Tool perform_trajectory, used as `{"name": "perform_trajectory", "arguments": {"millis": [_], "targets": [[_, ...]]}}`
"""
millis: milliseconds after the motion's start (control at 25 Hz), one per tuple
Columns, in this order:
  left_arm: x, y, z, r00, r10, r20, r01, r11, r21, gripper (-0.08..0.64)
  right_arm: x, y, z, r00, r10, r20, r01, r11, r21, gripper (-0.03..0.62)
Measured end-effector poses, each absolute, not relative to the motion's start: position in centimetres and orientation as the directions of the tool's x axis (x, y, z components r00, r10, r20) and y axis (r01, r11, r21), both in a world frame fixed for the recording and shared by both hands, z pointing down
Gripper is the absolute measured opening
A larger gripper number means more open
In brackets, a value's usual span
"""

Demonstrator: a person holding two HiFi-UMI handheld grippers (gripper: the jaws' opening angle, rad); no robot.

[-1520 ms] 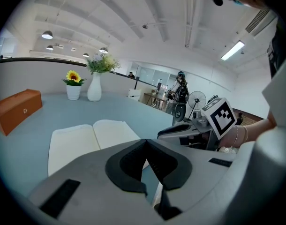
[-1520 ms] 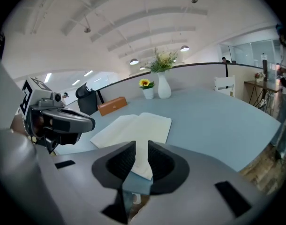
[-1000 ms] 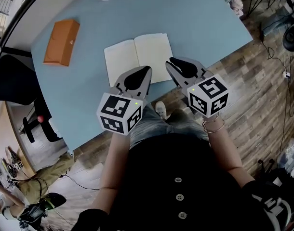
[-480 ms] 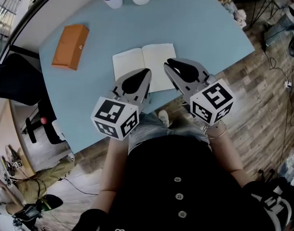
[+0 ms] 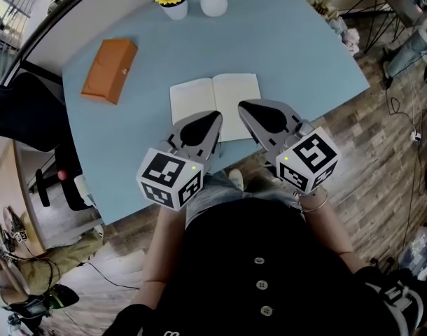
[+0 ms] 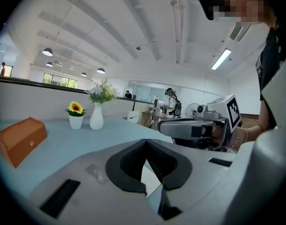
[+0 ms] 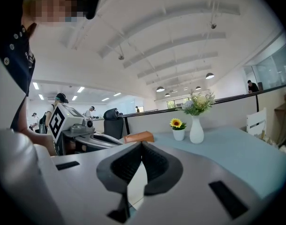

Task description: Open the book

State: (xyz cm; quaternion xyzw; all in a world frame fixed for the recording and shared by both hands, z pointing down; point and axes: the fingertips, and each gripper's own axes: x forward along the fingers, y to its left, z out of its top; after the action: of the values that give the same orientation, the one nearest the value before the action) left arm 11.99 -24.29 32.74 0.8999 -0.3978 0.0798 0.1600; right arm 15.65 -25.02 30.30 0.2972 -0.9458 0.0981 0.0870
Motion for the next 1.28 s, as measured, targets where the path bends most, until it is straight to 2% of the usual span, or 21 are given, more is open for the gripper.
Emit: {"name": "perform_trajectory", "arguments": {"millis": [1280], "targets": [[11.0,-20.9,36.2,0.629,-0.697,0.344,-0.776,-0.589,0.225,0.012,15.0,-21.5,33.6,-0.810,-0.502,0.302,-0.565,0.807,-0.173,0.000]]}}
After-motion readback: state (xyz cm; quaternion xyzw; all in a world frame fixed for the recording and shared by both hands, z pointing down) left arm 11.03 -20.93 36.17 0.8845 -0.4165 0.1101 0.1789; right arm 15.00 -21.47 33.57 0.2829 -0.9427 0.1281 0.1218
